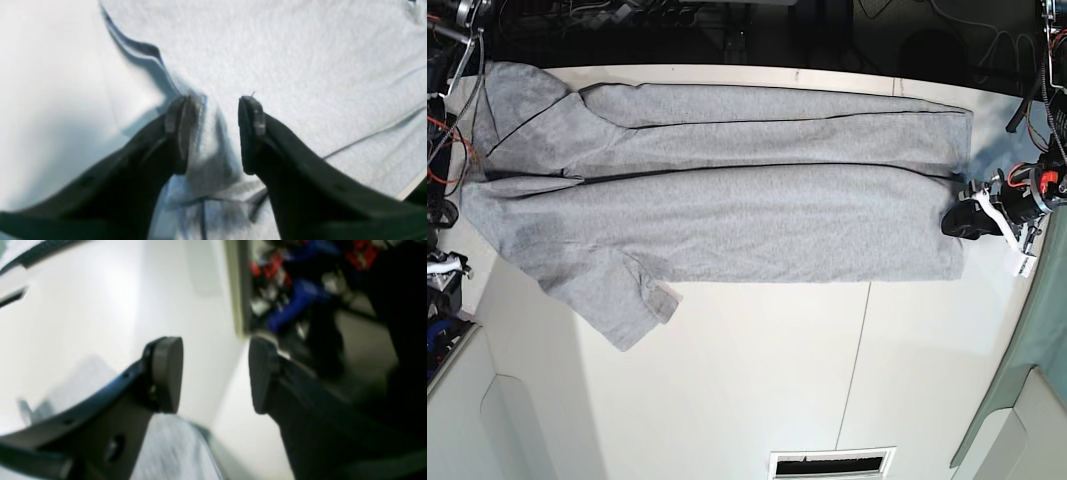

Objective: Layout the t-shirt on the table in an organized manner, then fold the t-shirt properly
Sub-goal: 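Fold the grasped side lengthwise over the shirt body with both grippers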

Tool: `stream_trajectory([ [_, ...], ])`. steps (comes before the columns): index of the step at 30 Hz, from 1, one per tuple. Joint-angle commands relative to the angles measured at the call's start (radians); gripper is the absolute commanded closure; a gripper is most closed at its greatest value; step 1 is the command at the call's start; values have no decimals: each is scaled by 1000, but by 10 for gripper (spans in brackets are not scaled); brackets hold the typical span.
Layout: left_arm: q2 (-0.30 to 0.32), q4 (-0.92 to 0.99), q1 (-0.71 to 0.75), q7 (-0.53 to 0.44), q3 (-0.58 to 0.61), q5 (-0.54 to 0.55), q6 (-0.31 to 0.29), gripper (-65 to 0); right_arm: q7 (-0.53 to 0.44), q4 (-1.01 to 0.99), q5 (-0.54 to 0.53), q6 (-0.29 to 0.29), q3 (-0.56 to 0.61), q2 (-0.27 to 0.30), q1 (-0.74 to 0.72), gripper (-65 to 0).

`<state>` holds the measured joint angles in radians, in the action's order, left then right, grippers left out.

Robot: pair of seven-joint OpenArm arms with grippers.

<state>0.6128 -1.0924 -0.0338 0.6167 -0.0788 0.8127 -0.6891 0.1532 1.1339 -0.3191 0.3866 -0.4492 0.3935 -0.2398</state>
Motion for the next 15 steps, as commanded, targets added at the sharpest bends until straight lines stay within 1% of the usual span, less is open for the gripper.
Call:
stream_trajectory([
  [1,13,-15,-16,-13,-8,15,-9,-259,-19,-21,16,-3,22,6,-52,-310],
  [4,-4,-15,-17,-14,-8,14,-9,-259,-34,-201,79,-10,131,-2,-166,-310],
  [6,-6,-15,-17,-14,-8,15,-9,-263,-93,-354,130,-9,203,-12,-239,-311],
  [8,-5,-15,-16,-13,-8,15,-9,-309,-144,-502,149,-9,261,-25,-299,-311],
  [10,-2,-15,-17,-13,-8,14,-9,-350,-153,-625,160,-3,302,-37,-340,-311],
  [11,0,-15,-21,-13,-8,14,-9,-359,-153,-670,167,2,316,-42,-352,-311],
  [12,3,-15,-31,-13,-8,14,-9,-359,-154,-698,176,11,323,-45,-356,-311],
  [15,13,-15,-71,-11,-8,12,-9,-359,-160,-705,185,85,325,-58,-348,-311],
])
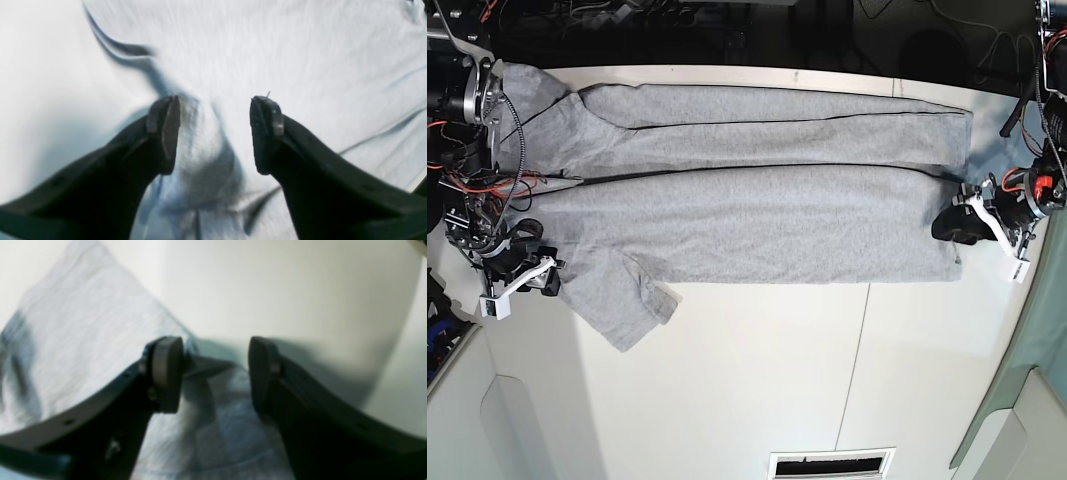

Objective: Layout the t-shirt on the table in an organized manner, then fold the t-shirt properly
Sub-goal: 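Fold the grasped side lengthwise over the shirt body with both grippers, then fold the remaining side lengthwise over with both grippers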

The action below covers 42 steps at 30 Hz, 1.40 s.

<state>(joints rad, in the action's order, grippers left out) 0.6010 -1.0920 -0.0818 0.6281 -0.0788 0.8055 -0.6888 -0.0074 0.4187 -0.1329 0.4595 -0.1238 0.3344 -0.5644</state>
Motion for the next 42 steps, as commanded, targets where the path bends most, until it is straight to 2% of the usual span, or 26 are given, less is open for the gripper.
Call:
stream_trajectory([
  [1,26,-15,-39,-16,-8,17,-9,-359,0,11,-2,45,0,-1,-22,-310],
  [3,31,-15,-64,-7,-8,2,-9,-359,1,12,-2,95,0,-5,-19,-310],
  [5,31,-15,-83,-12,-8,-54,-2,-359,0,13,-2,98,0,-8,-15,-310],
  [8,29,-10,-90,-84,-8,-136,53,-359,1,15,-25,97,0,-13,-14,-310],
  [11,16,16,-90,-175,-8,-229,134,-359,0,19,-32,97,0,-21,-14,-310],
  [14,-8,94,-112,-256,-8,-320,200,-359,1,20,-32,98,0,-25,-13,-310],
  [21,-66,429,-288,-326,-8,-357,195,-359,0,21,-32,98,0,-27,-3,-310],
  [25,-77,510,-337,-302,-7,-315,95,-359,0,21,-34,98,0,-35,-3,-310],
  [28,-84,510,-336,-267,-7,-288,44,-353,0,21,-45,98,0,-39,-3,-310],
  [29,-88,510,-335,-250,-7,-290,43,-328,0,21,-47,98,0,-39,-3,-310],
  [30,-92,510,-336,-236,-7,-290,43,-276,0,21,-47,98,0,-38,-3,-307],
  [31,-95,510,-335,-231,-7,-290,35,-197,0,24,-47,98,0,-38,-3,-283],
  [33,-96,510,-336,-231,-7,-281,8,-19,1,37,-47,98,0,-38,-3,-156],
  [35,-92,503,-336,-225,-7,-257,-9,0,2,54,-46,98,0,-37,-3,0],
  [37,-79,476,-336,-165,-7,-199,-9,0,22,85,-29,99,0,-31,-2,0],
  [39,-59,434,-327,-62,-7,-108,-9,0,53,142,-28,98,-5,-22,14,0],
  [42,-18,331,-265,45,-7,28,-9,0,128,294,-32,98,-8,3,92,0],
])
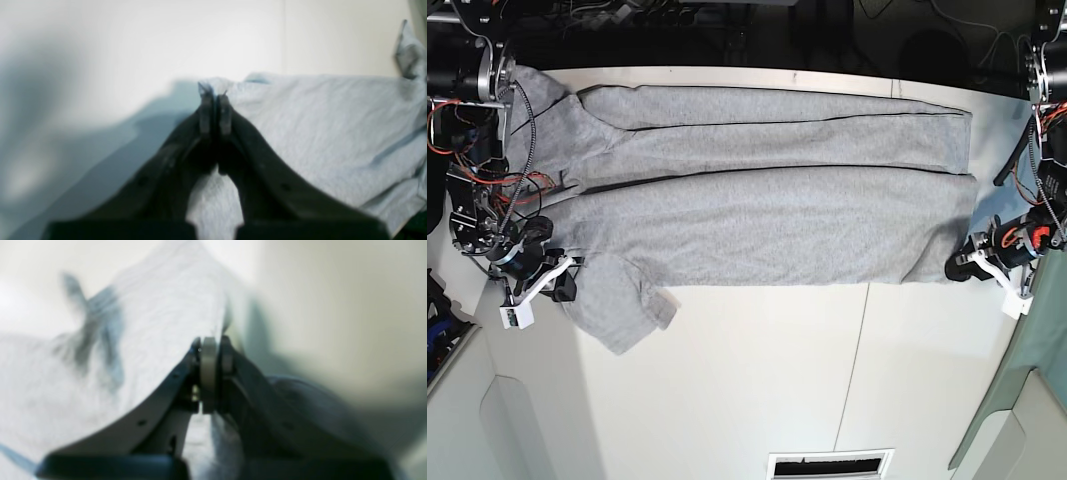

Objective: Layout the t-shirt on the table in an organized manner, then fold the t-shirt properly
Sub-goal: 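Fold the remaining side lengthwise over with both grippers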

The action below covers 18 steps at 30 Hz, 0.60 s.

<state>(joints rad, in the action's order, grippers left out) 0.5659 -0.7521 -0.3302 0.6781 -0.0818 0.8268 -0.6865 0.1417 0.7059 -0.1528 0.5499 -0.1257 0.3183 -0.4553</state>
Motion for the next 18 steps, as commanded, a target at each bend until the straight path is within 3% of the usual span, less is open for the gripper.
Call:
stream_trajectory([
  [1,32,-51,10,14,-4,34,-12,0,-4,68,-17,8,-6,30,20,0],
  [7,110,-310,179,54,-5,134,-12,0,21,439,-101,7,-44,97,282,0],
  [14,169,-462,283,76,-5,166,-12,0,77,793,-227,9,-257,100,566,0],
  [18,169,-463,286,178,-5,205,-12,0,147,919,-322,9,-343,99,678,0],
])
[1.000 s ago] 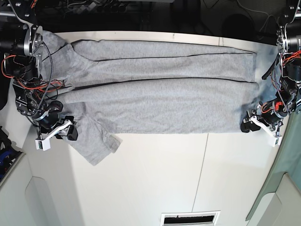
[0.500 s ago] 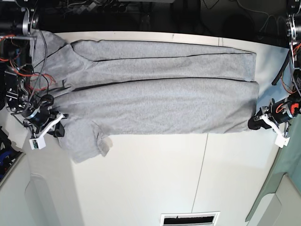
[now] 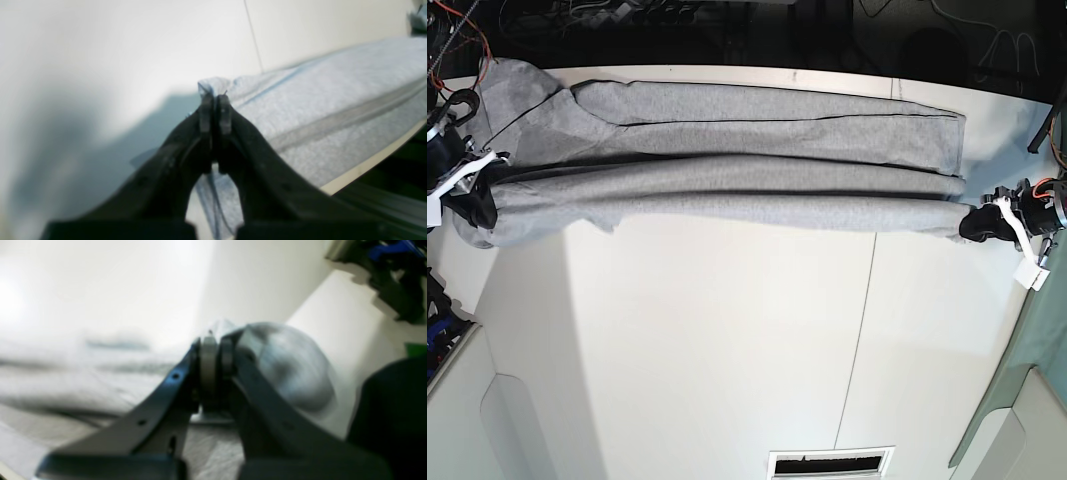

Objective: Layout the t-shirt on the table in an organized manner, then fold the t-shirt properly
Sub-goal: 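Fold the remaining side lengthwise over with both grippers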

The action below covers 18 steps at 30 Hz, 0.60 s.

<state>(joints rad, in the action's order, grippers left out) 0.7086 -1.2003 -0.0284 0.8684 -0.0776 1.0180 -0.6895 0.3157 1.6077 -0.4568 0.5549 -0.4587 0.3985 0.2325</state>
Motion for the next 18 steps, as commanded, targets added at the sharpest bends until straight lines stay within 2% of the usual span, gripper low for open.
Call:
stream_trajectory([
  [1,26,-15,-14,14,-9,33,-9,0,-18,39,-31,4,-23,19,16,0],
  [6,26,-15,11,117,-9,126,-9,0,-15,82,-59,4,-51,10,127,0],
  [11,26,-15,76,124,-9,128,-9,-7,-12,80,-60,3,-51,-53,208,0],
  [15,25,-15,117,119,-9,126,-9,-210,-8,71,-60,2,-51,-113,216,-4],
  [17,23,-15,125,121,-9,126,-9,-289,-8,70,-60,2,-50,-135,216,-215],
  [18,23,-15,126,124,-9,127,-9,-308,-8,70,-64,2,-50,-139,216,-304],
])
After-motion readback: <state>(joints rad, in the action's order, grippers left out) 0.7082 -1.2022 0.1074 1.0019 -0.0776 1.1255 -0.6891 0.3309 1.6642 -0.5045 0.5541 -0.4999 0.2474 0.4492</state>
